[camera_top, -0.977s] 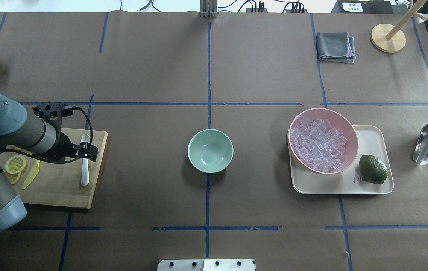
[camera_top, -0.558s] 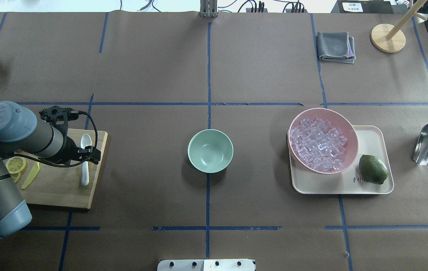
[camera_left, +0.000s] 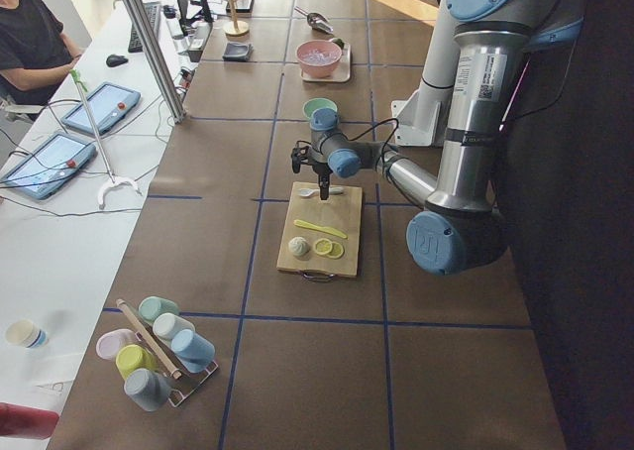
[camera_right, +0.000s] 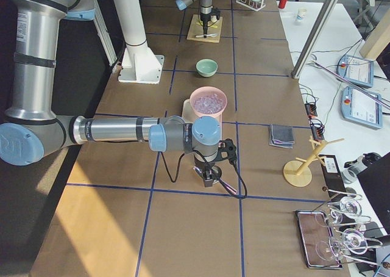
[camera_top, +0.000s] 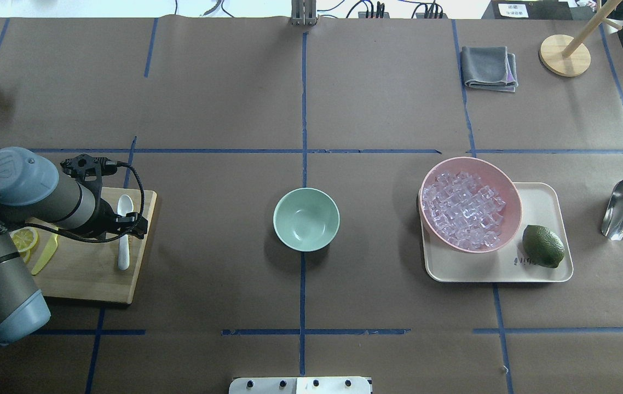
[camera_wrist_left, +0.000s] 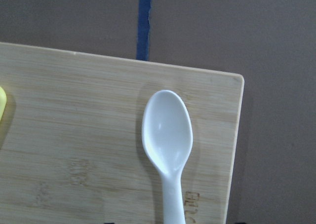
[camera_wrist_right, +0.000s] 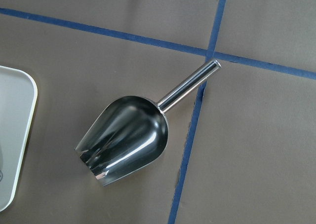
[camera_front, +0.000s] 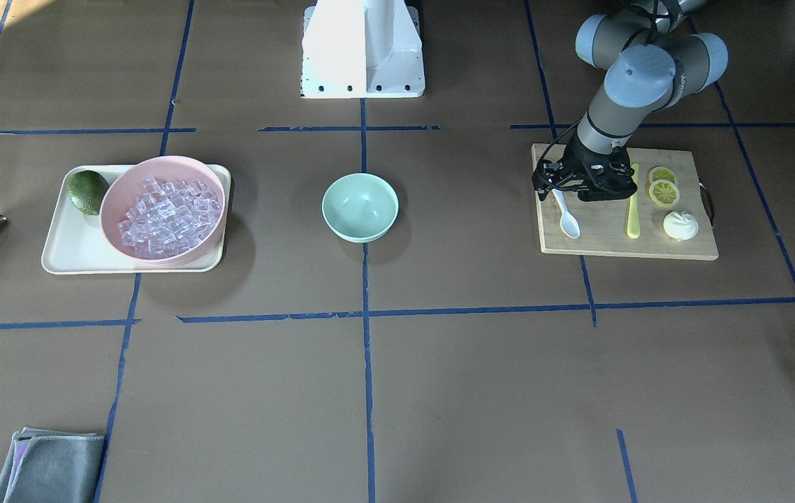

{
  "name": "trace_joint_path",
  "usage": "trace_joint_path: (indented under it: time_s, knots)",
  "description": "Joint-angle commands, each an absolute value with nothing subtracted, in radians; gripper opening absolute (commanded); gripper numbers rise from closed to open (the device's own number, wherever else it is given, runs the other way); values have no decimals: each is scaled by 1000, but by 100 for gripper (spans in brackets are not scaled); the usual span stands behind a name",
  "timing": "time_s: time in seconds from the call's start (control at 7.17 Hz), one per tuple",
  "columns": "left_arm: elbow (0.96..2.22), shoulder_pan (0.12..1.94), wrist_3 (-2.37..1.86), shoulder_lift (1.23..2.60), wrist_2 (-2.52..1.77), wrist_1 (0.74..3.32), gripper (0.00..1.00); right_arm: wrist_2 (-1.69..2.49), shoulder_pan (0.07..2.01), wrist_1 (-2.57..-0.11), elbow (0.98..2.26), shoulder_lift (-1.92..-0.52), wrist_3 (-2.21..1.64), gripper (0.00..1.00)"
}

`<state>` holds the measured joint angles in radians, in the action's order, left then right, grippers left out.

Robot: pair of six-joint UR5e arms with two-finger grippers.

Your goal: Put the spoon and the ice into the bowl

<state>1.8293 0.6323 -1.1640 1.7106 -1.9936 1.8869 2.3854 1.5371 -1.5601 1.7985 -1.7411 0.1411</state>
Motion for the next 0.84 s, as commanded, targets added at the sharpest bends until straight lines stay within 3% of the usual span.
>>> trace_joint_path:
  time_s: [0.0, 0.56, 0.7]
  knots:
    - [1818, 634, -1163, 1720, -1996, 1888, 74, 2385, 1536, -1560, 1798, -1741, 141, 100]
    - [1816, 634, -1160, 1717, -1997, 1888, 5, 2385, 1536, -1562, 1798, -1741, 141, 100]
    - [1818, 634, -1160, 1718, -1999, 1888, 0, 2385, 1536, -1562, 1796, -1741, 141, 100]
